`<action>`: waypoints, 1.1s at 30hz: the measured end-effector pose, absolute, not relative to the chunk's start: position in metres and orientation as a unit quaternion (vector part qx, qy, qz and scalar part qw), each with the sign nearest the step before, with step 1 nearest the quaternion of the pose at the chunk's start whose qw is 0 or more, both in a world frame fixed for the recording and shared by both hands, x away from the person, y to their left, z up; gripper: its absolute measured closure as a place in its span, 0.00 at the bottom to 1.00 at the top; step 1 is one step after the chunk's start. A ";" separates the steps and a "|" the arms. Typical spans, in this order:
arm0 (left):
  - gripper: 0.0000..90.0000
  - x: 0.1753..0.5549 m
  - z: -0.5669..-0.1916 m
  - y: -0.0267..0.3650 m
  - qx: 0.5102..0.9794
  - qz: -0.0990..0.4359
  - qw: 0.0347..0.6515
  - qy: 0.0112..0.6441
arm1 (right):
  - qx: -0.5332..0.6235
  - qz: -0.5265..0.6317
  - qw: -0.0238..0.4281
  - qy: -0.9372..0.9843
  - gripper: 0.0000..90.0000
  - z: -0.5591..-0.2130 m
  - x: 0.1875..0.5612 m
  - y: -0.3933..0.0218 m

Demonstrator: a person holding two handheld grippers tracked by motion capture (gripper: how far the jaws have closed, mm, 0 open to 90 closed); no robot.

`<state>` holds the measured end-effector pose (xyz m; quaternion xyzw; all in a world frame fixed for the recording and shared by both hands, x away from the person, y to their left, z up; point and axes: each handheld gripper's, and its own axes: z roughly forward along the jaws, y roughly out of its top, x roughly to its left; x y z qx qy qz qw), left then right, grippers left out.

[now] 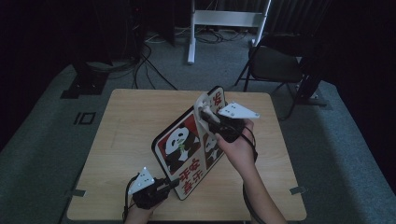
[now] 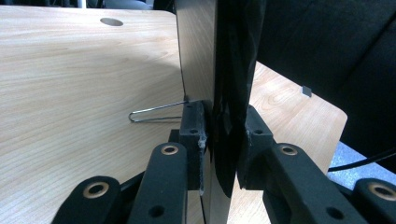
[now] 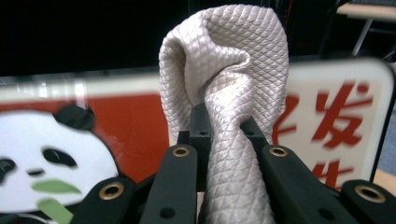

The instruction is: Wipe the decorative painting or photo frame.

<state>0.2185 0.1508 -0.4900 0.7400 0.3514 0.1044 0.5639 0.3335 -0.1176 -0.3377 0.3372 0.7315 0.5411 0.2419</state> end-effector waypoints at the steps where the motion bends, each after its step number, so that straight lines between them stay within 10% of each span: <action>1: 0.85 0.219 -0.490 0.151 0.740 0.105 0.564 0.352 | 0.338 0.539 0.241 0.733 0.91 -0.341 0.334 -0.117; 33: 0.84 0.218 -0.491 0.149 0.741 0.109 0.563 0.349 | 0.401 0.461 0.189 0.769 0.91 -0.452 0.324 -0.148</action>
